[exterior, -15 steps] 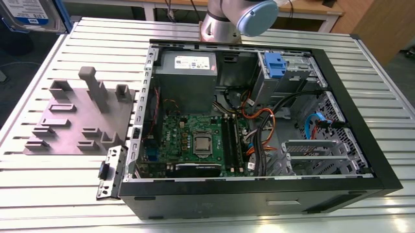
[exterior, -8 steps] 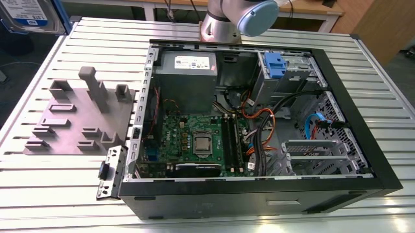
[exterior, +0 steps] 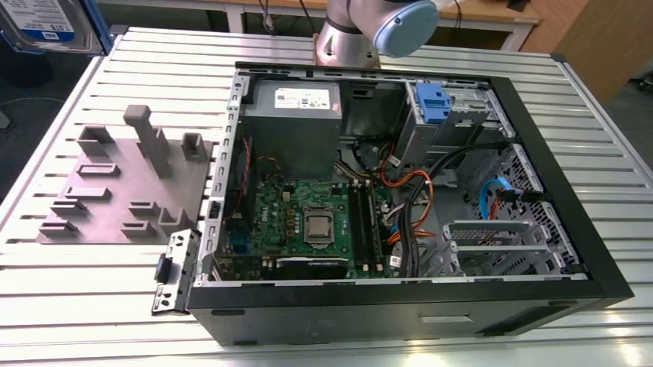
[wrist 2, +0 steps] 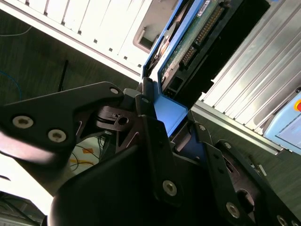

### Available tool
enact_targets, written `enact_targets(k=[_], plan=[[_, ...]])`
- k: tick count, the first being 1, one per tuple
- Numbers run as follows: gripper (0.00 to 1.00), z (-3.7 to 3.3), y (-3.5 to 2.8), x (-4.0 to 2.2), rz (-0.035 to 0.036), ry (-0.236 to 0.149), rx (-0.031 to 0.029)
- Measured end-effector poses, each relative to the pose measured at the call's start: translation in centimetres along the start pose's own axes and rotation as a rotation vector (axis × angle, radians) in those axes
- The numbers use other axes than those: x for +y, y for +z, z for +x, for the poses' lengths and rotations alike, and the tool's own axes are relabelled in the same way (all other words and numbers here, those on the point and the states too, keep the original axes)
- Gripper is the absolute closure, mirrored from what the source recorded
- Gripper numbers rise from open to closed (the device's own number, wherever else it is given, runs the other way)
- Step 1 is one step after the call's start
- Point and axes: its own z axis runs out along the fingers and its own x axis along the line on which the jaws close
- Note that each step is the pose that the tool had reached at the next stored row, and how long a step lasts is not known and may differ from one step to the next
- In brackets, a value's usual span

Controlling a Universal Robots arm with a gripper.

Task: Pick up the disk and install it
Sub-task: 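Pick up the disk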

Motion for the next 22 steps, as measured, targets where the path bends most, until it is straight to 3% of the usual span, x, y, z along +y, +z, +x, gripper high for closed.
enact_targets(k=[9, 22], plan=[[0.64, 0.0, 0.0, -0.4, 0.0001, 0.0, 0.0], [0.64, 0.0, 0.0, -0.47, 0.0001, 0.0, 0.0]])
